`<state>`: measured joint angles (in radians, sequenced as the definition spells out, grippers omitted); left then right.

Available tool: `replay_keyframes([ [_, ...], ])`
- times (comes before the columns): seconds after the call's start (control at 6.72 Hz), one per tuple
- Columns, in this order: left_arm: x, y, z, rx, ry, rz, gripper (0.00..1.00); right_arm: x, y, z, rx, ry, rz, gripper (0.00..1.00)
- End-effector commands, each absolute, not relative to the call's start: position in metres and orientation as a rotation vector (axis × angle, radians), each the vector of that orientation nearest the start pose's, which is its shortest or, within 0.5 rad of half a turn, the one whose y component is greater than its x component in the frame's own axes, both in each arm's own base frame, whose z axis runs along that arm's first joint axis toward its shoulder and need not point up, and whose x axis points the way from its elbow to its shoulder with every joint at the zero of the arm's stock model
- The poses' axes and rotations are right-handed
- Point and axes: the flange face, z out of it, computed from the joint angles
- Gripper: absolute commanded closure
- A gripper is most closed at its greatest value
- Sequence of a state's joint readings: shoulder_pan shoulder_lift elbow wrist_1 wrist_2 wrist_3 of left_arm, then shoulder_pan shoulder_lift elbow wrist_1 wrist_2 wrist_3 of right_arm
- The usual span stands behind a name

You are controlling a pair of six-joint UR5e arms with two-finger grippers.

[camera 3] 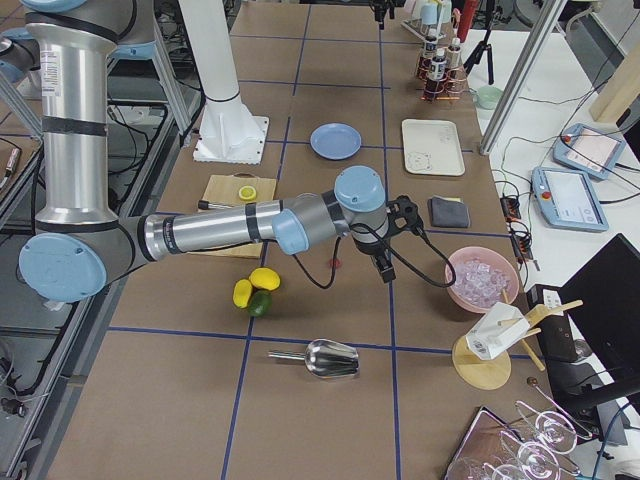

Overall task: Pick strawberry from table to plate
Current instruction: 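Release the plate and withdraw the left arm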

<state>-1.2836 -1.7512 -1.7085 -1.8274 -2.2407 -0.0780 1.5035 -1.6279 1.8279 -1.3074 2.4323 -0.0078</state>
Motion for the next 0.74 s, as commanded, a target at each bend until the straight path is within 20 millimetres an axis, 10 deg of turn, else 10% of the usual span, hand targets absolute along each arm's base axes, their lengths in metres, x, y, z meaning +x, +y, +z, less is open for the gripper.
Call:
replay_keyframes([
  [0.0,-0.040,-0.545,0.568,0.396,0.720,0.351,0.00,0.021,-0.471,0.521,0.403,-0.866,-0.277,0.00],
  [0.15,-0.060,-0.516,0.611,0.289,0.724,0.307,0.00,0.007,-0.470,0.513,0.399,-0.872,-0.299,0.00],
  [0.6,-0.082,-0.504,0.622,0.013,0.734,0.135,0.00,-0.091,-0.457,0.469,0.264,-0.854,-0.142,0.00],
])
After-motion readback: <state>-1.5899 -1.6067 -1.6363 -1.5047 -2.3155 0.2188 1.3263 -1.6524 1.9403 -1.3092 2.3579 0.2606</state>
